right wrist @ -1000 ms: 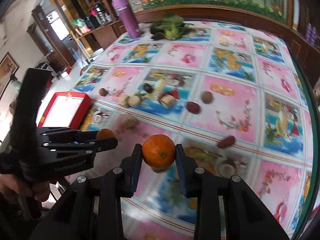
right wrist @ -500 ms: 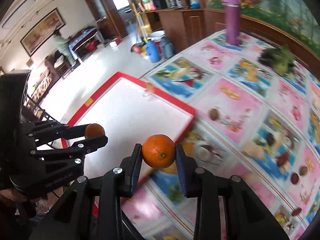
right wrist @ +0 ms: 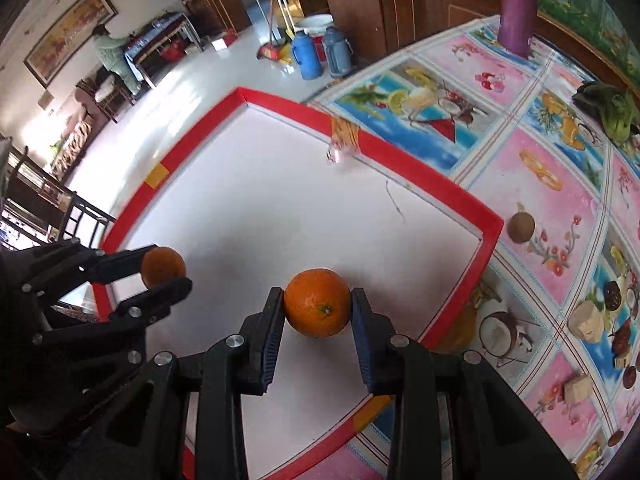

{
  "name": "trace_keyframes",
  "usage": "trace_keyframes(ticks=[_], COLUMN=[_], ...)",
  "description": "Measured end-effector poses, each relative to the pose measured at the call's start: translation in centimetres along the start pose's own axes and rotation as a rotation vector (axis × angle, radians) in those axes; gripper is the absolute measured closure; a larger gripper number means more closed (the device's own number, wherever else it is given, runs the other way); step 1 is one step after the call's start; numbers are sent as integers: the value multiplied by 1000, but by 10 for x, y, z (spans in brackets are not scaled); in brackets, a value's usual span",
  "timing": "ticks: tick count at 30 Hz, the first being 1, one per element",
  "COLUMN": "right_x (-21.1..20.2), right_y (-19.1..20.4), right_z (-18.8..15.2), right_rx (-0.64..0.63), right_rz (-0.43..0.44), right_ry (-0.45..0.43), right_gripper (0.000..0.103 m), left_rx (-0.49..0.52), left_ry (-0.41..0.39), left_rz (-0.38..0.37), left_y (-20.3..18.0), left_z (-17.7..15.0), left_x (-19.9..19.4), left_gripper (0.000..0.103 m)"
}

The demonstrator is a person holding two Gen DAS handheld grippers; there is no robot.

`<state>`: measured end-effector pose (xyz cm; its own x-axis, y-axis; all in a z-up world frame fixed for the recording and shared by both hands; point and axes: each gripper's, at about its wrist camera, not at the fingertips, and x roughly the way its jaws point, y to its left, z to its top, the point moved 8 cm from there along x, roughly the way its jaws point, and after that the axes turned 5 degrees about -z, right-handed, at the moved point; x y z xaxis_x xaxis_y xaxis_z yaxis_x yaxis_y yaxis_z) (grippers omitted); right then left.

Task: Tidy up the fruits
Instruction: 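Carry both oranges over the white tray and open both tools to release them, then move both open tools back over the fruits on the tablecloth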

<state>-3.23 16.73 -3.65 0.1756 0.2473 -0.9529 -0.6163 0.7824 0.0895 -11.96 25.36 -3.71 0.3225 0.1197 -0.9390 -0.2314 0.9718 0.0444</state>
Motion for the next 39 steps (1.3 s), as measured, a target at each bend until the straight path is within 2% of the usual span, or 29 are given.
trace_keyframes(ticks=[4, 6, 7, 9, 16, 20, 23, 27, 31, 34, 36, 39], right_x=[1, 1, 3, 3, -11, -46, -82, -118, -146, -158, -161, -166], right_y=[-5, -5, -6, -10, -22, -42, -73, -142, -217, -249, -261, -262], right_z=[-7, -11, -15, -21, -39, -36, -43, -92, -172, -216, -236, -245], right_rx=[20, 15, 15, 28, 40, 66, 132, 274, 465, 558, 616, 661], right_rz=[11, 4, -5, 1, -4, -6, -16, -118, -256, -327, -330, -321], right_ry=[10, 21, 36, 45, 39, -91, -178, -216, -193, -174, -163, -166], right_gripper=[71, 67, 66, 66, 66, 66, 66, 66, 66, 66, 66, 66], left_rx=[-15, -25, -27, -25, -36, -32, -6, 39, 110, 178, 221, 289], left_ry=[20, 31, 34, 26, -7, -48, -88, -103, -95, -60, -45, -24], left_rz=[14, 20, 25, 40, 48, 23, -54, -153, -222, -285, -319, -359], left_y=[3, 4, 4, 4, 1, -11, -36, -74, -117, -158, -182, -220], left_z=[-3, -5, -6, -7, 4, 20, 38, 52, 53, 45, 40, 35], left_x=[4, 6, 6, 4, -8, -23, -38, -45, -42, -35, -32, -28], left_gripper=[69, 68, 65, 61, 61, 61, 61, 61, 61, 61, 61, 61])
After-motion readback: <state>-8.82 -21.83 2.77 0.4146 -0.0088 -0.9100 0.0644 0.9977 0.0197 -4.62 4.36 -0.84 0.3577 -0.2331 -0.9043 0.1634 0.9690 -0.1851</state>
